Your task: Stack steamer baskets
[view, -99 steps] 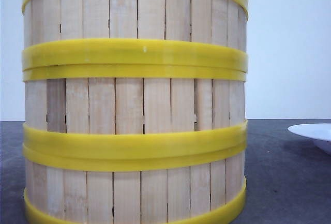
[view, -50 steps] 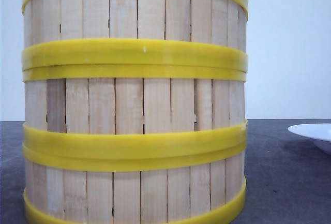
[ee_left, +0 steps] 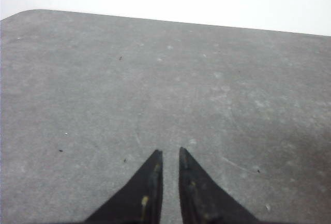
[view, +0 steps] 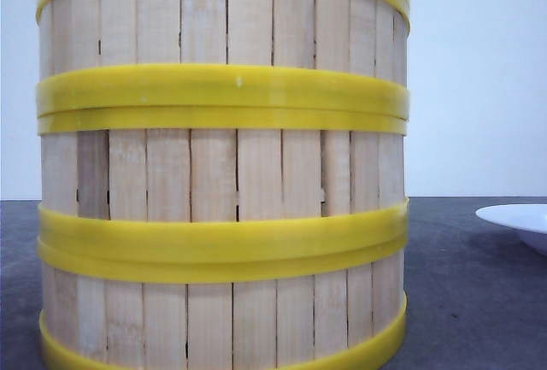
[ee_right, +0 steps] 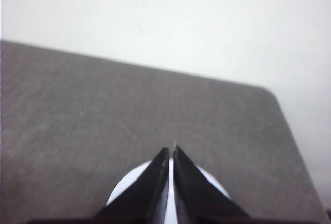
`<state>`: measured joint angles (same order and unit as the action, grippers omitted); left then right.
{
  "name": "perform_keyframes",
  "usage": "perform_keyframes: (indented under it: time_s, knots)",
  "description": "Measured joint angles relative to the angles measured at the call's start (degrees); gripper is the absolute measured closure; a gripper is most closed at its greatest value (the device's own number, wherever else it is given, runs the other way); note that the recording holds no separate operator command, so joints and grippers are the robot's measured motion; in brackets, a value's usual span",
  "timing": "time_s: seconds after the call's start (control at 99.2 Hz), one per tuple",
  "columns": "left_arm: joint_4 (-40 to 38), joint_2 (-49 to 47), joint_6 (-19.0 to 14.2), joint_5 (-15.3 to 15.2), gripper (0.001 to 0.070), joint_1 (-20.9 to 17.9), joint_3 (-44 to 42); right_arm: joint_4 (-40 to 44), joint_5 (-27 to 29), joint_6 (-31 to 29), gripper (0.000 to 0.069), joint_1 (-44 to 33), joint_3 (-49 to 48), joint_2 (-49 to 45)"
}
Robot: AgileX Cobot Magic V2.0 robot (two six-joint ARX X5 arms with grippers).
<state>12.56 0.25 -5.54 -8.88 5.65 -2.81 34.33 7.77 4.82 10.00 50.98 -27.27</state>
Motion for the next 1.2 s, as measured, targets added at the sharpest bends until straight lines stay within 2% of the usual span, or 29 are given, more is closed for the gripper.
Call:
perform_keyframes:
  time_s: [0.151,0.282,0.534,0.655,0.857,0.998,1.2]
  knots:
    - [0.0,0.0,0.0,0.0,0.0679,0.0,0.0,-7.0,-2.6,1.4,0.0682,-8.2,-8.7,3.9]
    - [0.0,0.0,0.0,0.0,0.0679,0.0,0.0,-11.7,-3.1,1.4,0.0682,-11.5,-17.4,8.2]
    - [0.0,0.0,0.0,0.0,0.0679,0.0,0.0,-22.8,-3.2,-0.5,0.0682,-12.6,-34.4,17.8]
    - [0.0,0.0,0.0,0.0,0.0679,0.0,0.0,-24.3,-3.2,-2.6,0.0682,-12.6,-40.9,21.4]
    - [0.0,0.0,0.0,0.0,0.0679,0.0,0.0,-25.5,-3.4,-4.4,0.0682,-12.6,-46.9,25.5]
    - [0.0,0.0,0.0,0.0,0.0679,0.0,0.0,-28.3,-5.7,-4.9,0.0682,-12.6,-49.7,27.0]
    - [0.0,0.0,0.0,0.0,0.0679,0.0,0.0,-27.8,-7.2,-5.1,0.0682,-12.6,-50.2,27.0]
